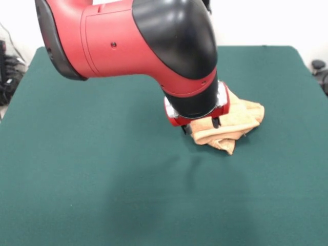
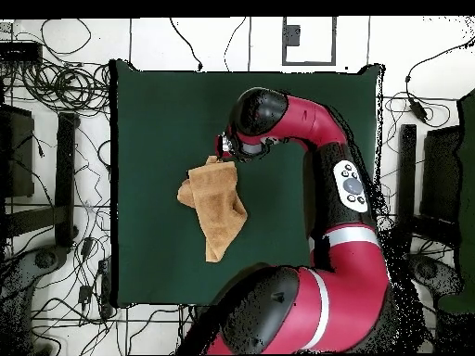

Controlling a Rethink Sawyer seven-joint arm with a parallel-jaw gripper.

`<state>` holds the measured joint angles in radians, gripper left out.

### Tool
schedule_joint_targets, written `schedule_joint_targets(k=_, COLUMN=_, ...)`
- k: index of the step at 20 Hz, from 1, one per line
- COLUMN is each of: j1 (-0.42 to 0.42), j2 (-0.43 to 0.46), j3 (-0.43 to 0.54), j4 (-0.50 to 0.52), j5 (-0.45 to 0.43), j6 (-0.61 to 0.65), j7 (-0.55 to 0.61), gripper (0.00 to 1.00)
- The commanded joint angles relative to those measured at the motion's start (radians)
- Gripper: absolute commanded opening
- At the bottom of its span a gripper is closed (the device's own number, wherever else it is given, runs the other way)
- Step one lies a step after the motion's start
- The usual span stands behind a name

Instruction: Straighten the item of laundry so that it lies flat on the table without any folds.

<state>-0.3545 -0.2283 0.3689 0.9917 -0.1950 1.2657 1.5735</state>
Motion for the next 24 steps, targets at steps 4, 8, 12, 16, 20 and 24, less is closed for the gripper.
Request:
schedule_joint_targets(k=4, j1=0.036, j2=0.066, j3=0.067, j4=0.072, j5=0.046, j6=-0.041, j7=0.029, gripper=1.00)
schedule_joint_targets(k=8, j1=0.037, j2=0.086, j3=0.066, j4=0.043, j5=0.034, j6=-0.038, j7=0.006, gripper=1.00)
schedule_joint_targets(k=12, j1=0.047, j2=0.117, j3=0.057, j4=-0.016, j5=0.011, j6=-0.019, j7=-0.012, gripper=1.00)
schedule_joint_targets(k=16, j1=0.064, j2=0.152, j3=0.048, j4=-0.094, j5=0.011, j6=0.120, j7=-0.013, gripper=1.00)
schedule_joint_targets(k=20, j1=0.066, j2=0.170, j3=0.048, j4=-0.124, j5=0.017, j6=0.180, j7=-0.017, gripper=1.00)
schedule_joint_targets(k=24, j1=0.068, j2=0.181, j3=0.050, j4=-0.152, j5=0.016, j6=0.223, j7=-0.025, gripper=1.00)
